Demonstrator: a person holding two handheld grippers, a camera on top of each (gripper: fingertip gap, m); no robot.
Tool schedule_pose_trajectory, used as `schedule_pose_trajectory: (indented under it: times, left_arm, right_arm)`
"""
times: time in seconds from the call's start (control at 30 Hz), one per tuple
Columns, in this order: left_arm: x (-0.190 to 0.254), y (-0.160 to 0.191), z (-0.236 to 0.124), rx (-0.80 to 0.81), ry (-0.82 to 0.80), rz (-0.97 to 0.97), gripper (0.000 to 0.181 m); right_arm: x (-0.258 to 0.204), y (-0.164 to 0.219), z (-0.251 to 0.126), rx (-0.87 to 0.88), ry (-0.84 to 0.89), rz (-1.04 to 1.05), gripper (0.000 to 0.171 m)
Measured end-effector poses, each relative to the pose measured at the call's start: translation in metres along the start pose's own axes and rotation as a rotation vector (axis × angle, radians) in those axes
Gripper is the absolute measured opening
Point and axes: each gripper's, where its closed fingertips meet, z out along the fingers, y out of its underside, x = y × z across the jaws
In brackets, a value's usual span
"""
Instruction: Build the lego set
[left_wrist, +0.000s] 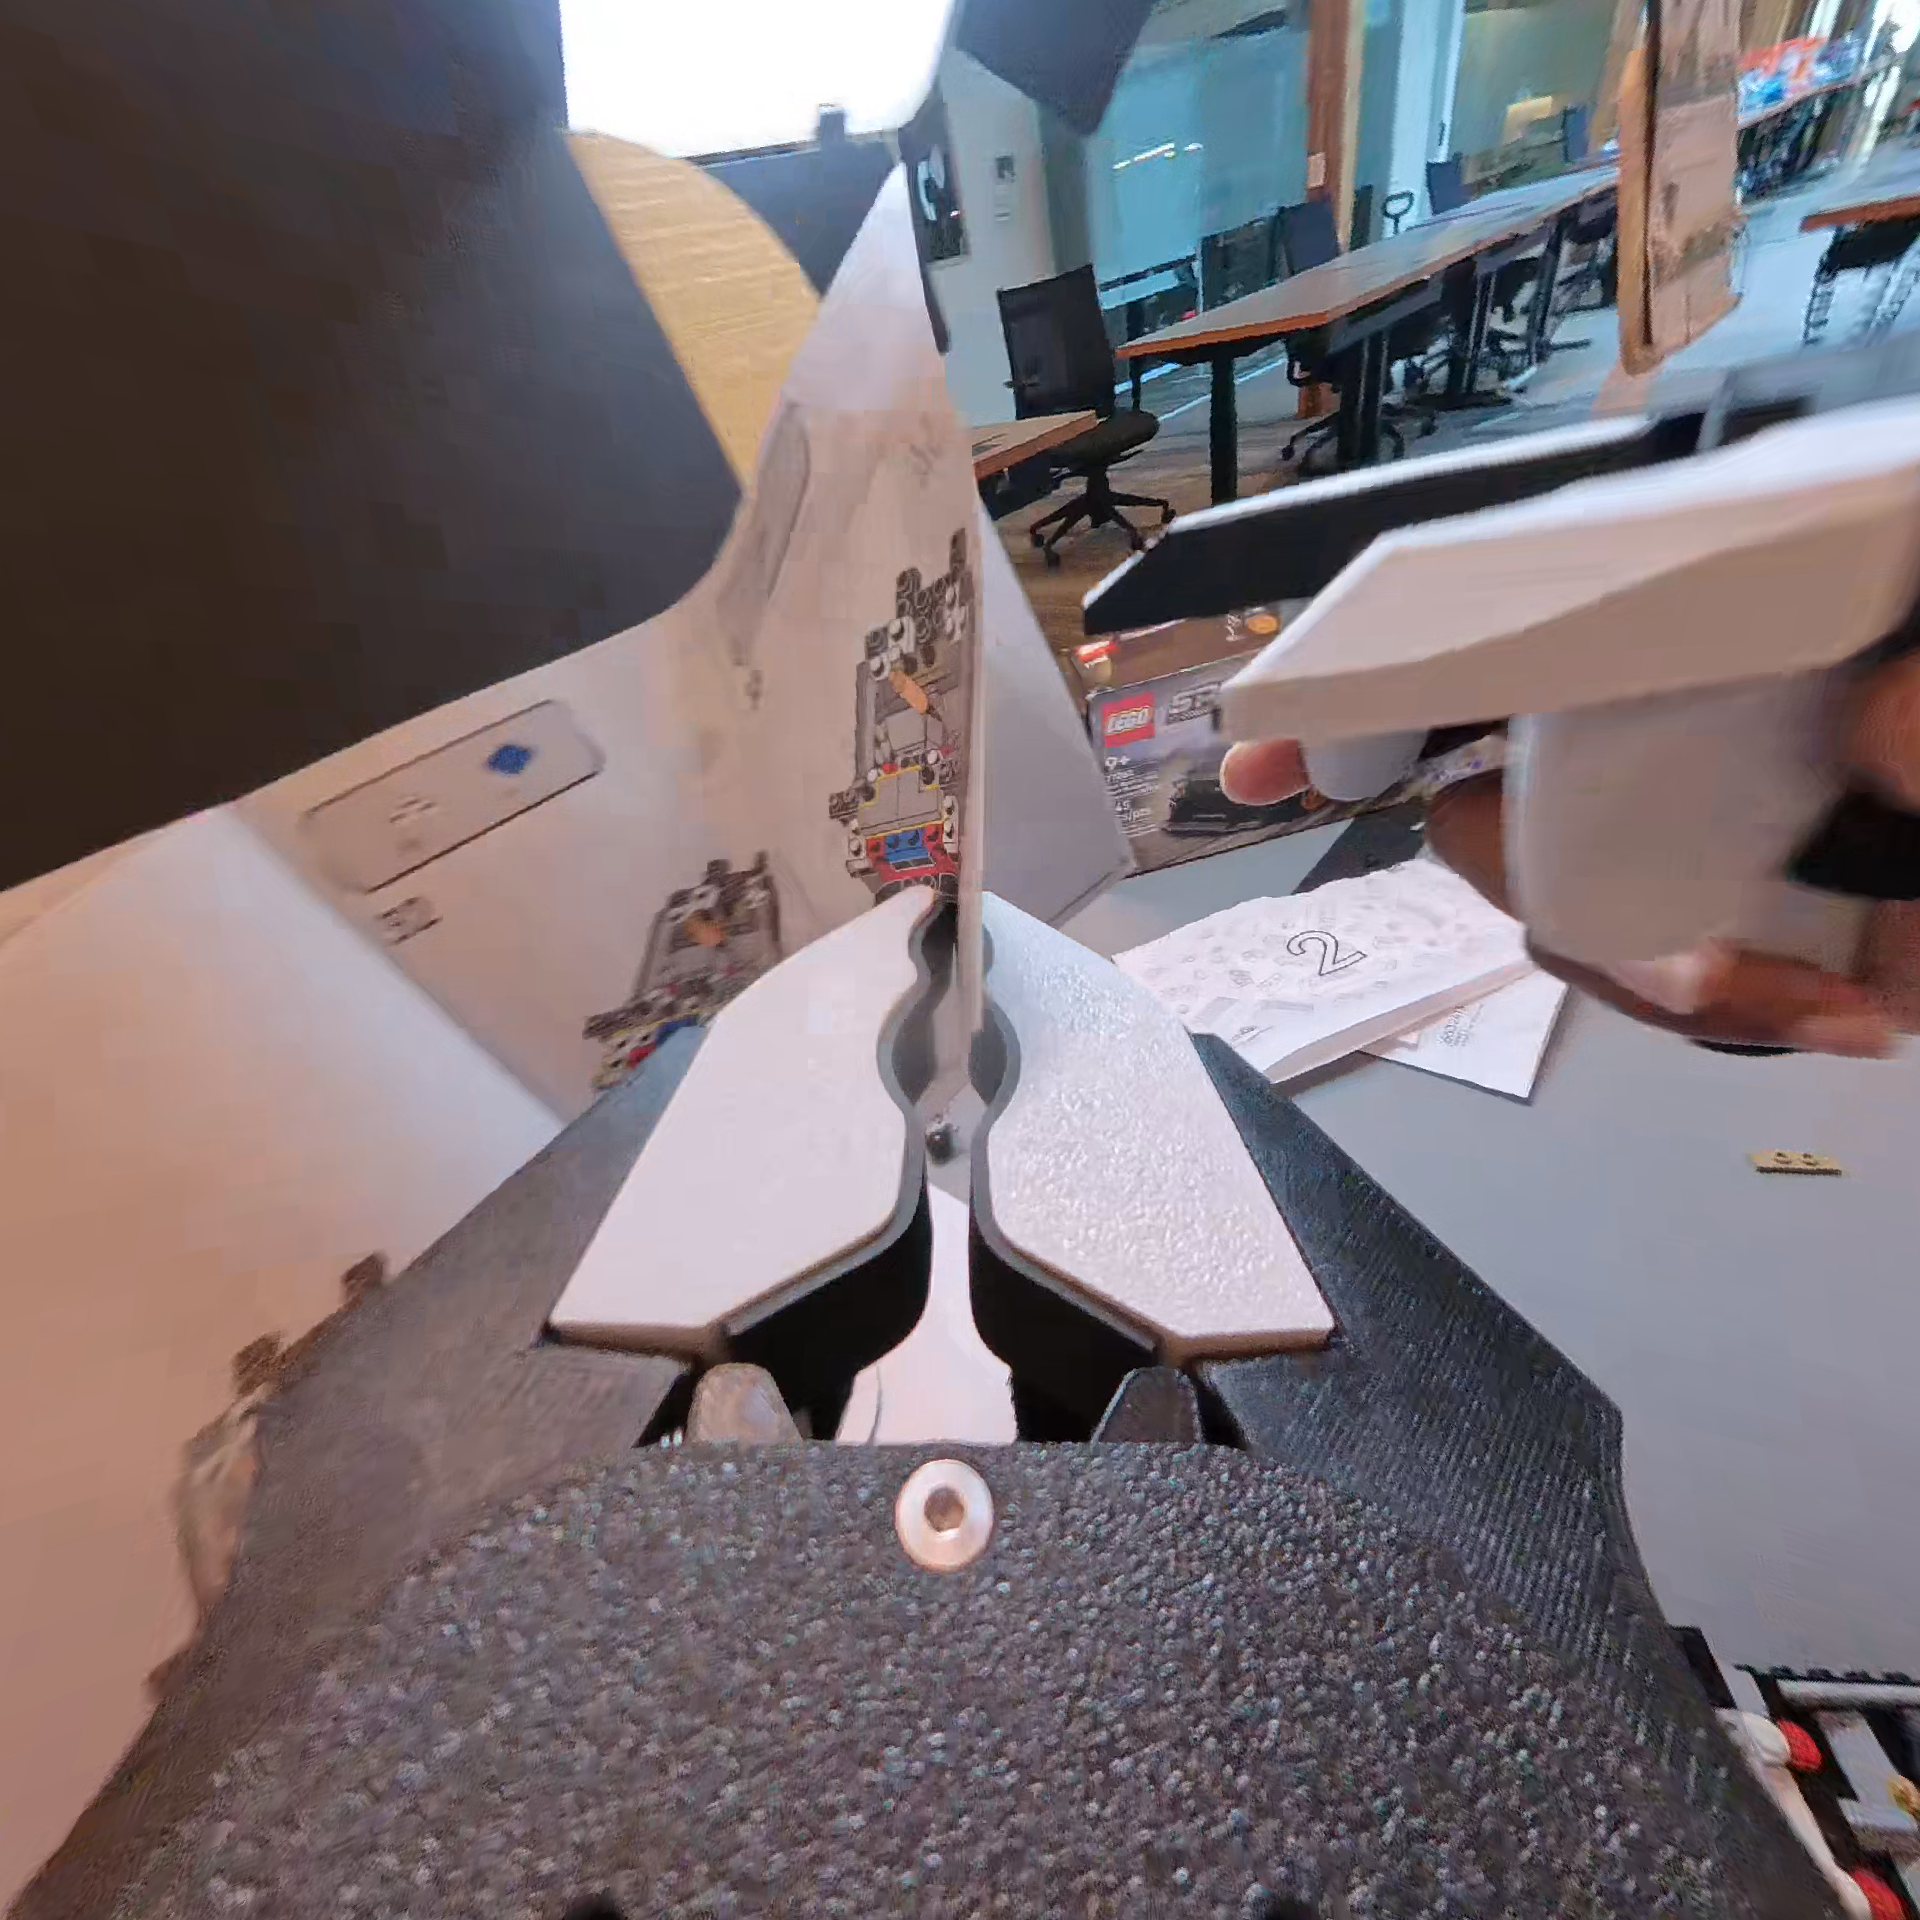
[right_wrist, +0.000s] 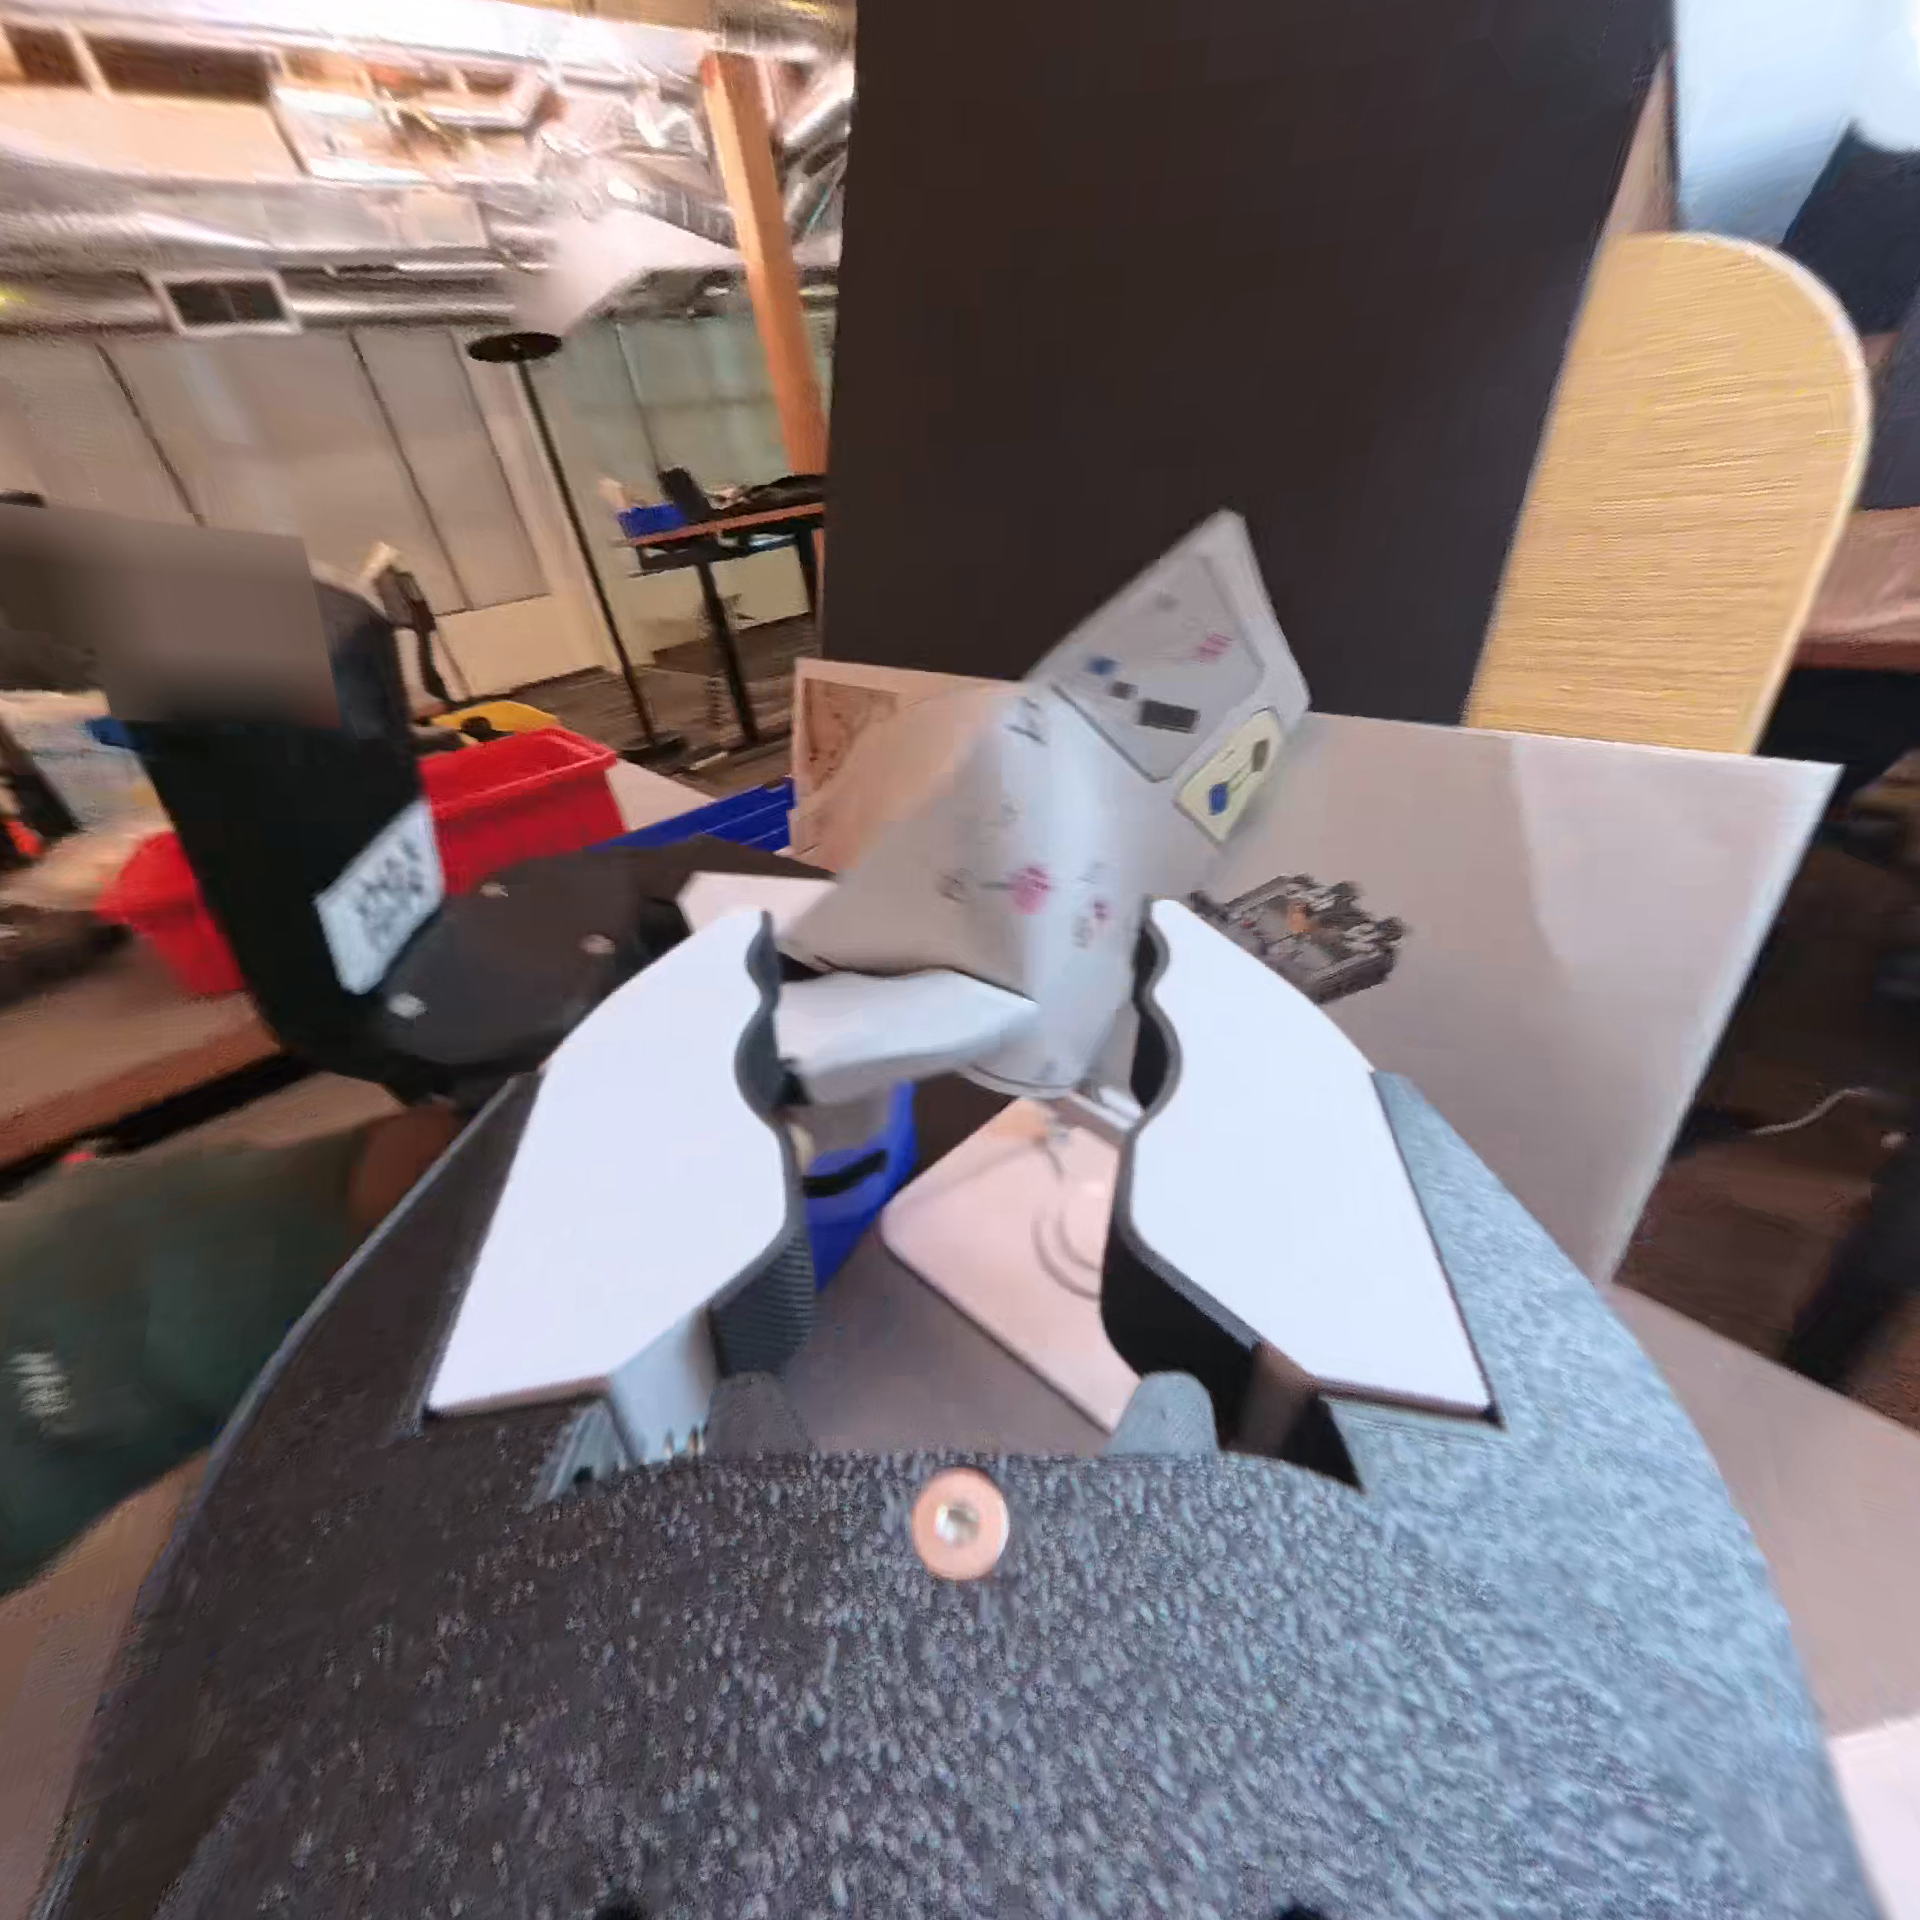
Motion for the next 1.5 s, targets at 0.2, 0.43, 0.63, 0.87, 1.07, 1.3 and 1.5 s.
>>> schedule_pose_trajectory:
  times: [0.2, 0.43, 0.63, 0.87, 1.07, 1.3, 1.5]
  left_arm:
    - [0.036, 0.021, 0.028, -0.067, 0.062, 0.106, 0.018]
    - [-0.057, 0.052, -0.022, -0.136, -0.165, -0.059, 0.018]
    - [-0.122, 0.080, -0.043, -0.223, -0.303, -0.013, 0.003]
    - [-0.124, 0.082, -0.046, -0.227, -0.317, 0.108, 0.000]
    - [-0.128, 0.084, -0.049, -0.204, -0.318, 0.109, 0.000]
    - [-0.141, 0.085, -0.059, -0.215, -0.354, 0.166, 0.000]
    - [-0.151, 0.086, -0.068, -0.210, -0.372, 0.190, 0.000]
  right_arm:
    - [0.051, 0.016, 0.001, -0.171, 0.302, -0.043, 0.019]
    - [0.120, 0.026, 0.001, -0.223, 0.438, -0.160, 0.001]
    - [0.146, 0.050, -0.003, -0.243, 0.530, -0.166, 0.001]
    - [0.145, 0.049, -0.035, -0.200, 0.702, -0.167, 0.014]
    - [0.034, 0.014, 0.012, -0.078, 0.350, -0.502, 0.002]
    - [0.080, 0.087, 0.059, -0.363, 0.443, -0.565, 0.000]
    - [0.088, 0.091, 0.046, -0.303, 0.448, -0.466, 0.000]
